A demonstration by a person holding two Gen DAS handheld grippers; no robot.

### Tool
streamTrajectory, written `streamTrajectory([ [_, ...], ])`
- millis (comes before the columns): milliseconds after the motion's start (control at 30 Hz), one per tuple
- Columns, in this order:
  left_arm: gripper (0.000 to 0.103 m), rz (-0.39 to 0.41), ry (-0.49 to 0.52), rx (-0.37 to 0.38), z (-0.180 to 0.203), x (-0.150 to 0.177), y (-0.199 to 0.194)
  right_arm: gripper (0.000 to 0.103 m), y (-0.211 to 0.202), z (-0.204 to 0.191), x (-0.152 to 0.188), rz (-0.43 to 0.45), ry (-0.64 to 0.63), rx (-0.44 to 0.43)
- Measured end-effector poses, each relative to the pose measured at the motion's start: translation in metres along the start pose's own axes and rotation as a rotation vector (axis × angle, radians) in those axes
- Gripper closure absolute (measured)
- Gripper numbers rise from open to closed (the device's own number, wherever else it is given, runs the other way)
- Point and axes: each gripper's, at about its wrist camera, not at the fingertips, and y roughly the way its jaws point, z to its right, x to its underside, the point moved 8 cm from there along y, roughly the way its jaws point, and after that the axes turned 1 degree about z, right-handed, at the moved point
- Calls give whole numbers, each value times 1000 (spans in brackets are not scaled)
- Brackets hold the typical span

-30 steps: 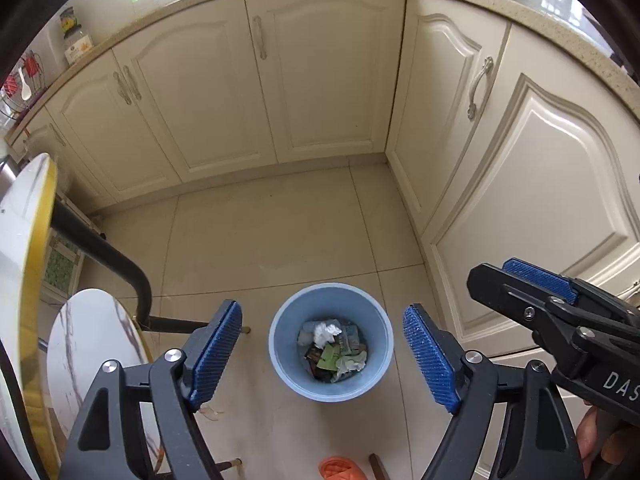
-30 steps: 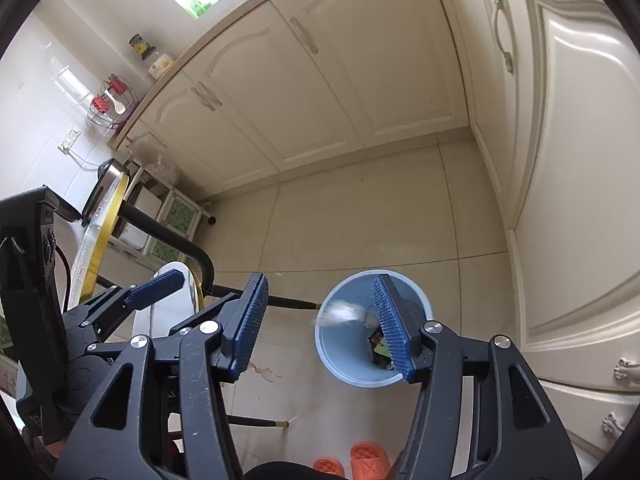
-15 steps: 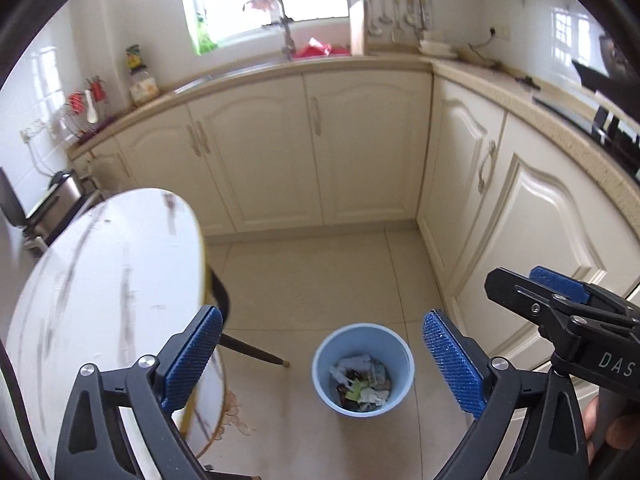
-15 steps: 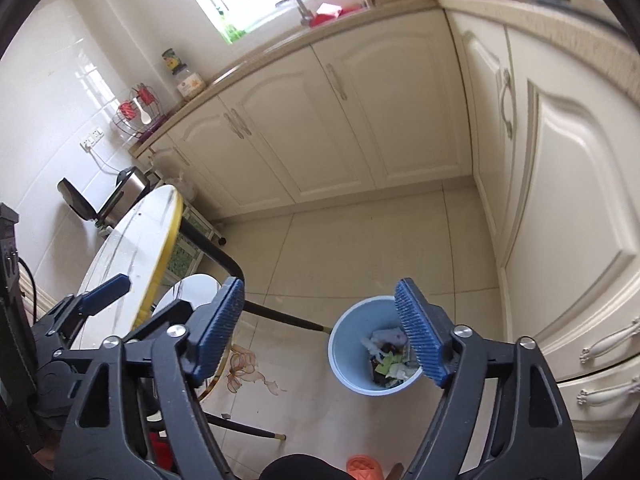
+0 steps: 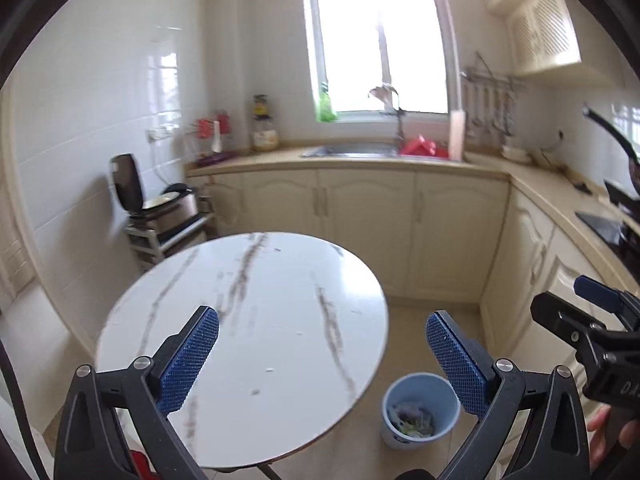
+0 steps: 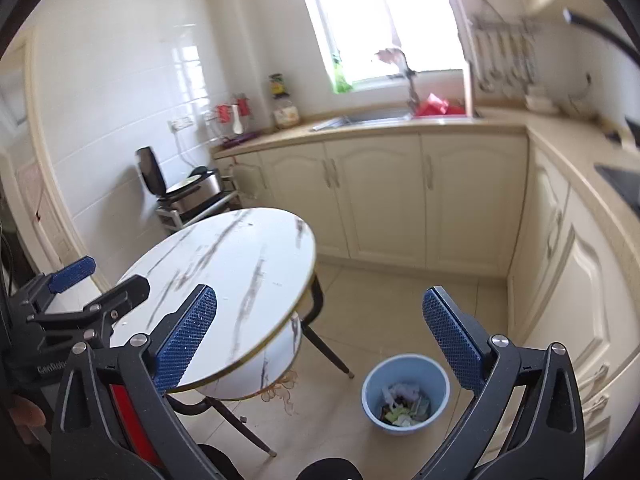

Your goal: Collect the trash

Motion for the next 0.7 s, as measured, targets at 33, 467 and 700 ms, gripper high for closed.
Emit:
streamTrajectory([
  [33,1,17,-10,-15,-5,2,-17,0,-6,-16,-4,15,-24,-17],
  [467,1,215,-102,-173,-45,72,-212,0,-73,-161,-27,147,-207,-123],
  [700,1,292,-114,-235,-36,99,-283,0,-111,-192,-34,220,-261,-154],
])
